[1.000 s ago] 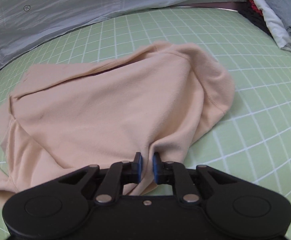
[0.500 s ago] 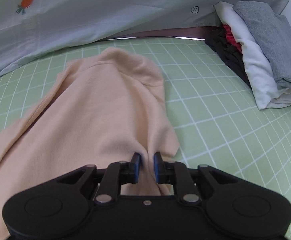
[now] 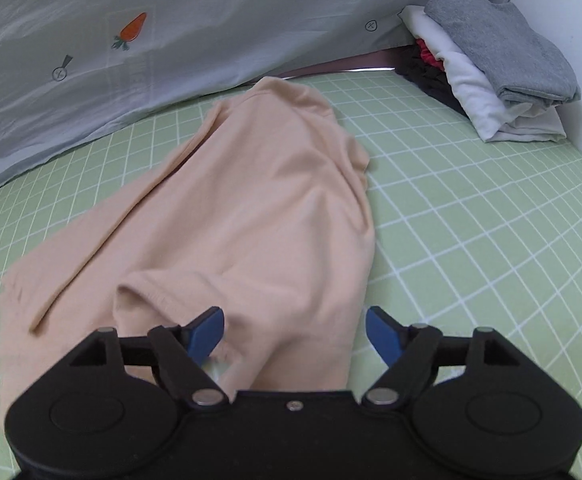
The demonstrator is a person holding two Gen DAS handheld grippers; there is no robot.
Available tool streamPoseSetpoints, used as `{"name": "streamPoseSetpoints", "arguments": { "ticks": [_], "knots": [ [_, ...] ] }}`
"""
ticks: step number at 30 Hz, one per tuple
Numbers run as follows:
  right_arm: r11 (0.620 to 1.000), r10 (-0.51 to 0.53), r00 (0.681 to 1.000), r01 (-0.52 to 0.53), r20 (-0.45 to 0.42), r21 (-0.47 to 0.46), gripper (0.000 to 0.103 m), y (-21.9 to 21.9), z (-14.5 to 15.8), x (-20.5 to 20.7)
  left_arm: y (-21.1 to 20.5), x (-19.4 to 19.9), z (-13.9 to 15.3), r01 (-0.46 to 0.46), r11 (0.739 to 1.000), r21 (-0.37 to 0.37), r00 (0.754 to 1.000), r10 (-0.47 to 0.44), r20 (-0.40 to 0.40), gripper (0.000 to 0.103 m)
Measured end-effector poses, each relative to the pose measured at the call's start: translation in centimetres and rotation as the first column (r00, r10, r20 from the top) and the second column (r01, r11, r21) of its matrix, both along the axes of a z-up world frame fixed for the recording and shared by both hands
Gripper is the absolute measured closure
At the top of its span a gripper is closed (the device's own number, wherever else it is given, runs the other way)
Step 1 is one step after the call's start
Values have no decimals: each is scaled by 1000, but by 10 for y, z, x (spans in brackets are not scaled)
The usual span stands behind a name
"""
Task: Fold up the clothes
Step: 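Drag the beige top across the mat with the right tool and release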
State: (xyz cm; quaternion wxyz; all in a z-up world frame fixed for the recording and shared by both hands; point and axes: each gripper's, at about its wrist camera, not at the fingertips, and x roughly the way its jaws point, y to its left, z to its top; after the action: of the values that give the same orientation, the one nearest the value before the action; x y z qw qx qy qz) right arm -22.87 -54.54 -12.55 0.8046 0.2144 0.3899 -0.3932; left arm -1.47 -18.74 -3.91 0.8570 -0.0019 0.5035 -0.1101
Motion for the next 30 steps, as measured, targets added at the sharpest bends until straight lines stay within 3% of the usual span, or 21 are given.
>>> {"name": "streamPoseSetpoints", "arguments": {
  "ticks": [9, 14, 16, 19, 25, 30],
  "knots": [
    [995, 82, 994, -78, -76, 55, 25, 55, -21, -8, 27, -48, -3, -1, 1000, 27, 1000, 1, -12, 9],
    [990, 137, 988, -133, -75, 50, 58, 62, -22, -25, 34, -62, -9, -48, 999, 17, 998, 49, -32, 9],
    [987, 159, 984, -156, -79, 38, 79, 61, -20, -32, 31, -66, -11, -55, 998, 11, 998, 55, -37, 9],
    [986, 166, 982, -165, -96, 17, 91, 52, -16, -42, 17, -74, -13, -54, 999, 1, 998, 54, -40, 9],
    [993, 109, 986, -115, -128, -35, 94, 4, -8, -67, -17, -81, -22, -39, 999, -22, 998, 38, -48, 9],
    [991, 21, 987, -41, -156, -129, 94, -67, 8, -85, -50, -71, -29, -41, 999, -31, 998, 39, -58, 9]
  ]
}}
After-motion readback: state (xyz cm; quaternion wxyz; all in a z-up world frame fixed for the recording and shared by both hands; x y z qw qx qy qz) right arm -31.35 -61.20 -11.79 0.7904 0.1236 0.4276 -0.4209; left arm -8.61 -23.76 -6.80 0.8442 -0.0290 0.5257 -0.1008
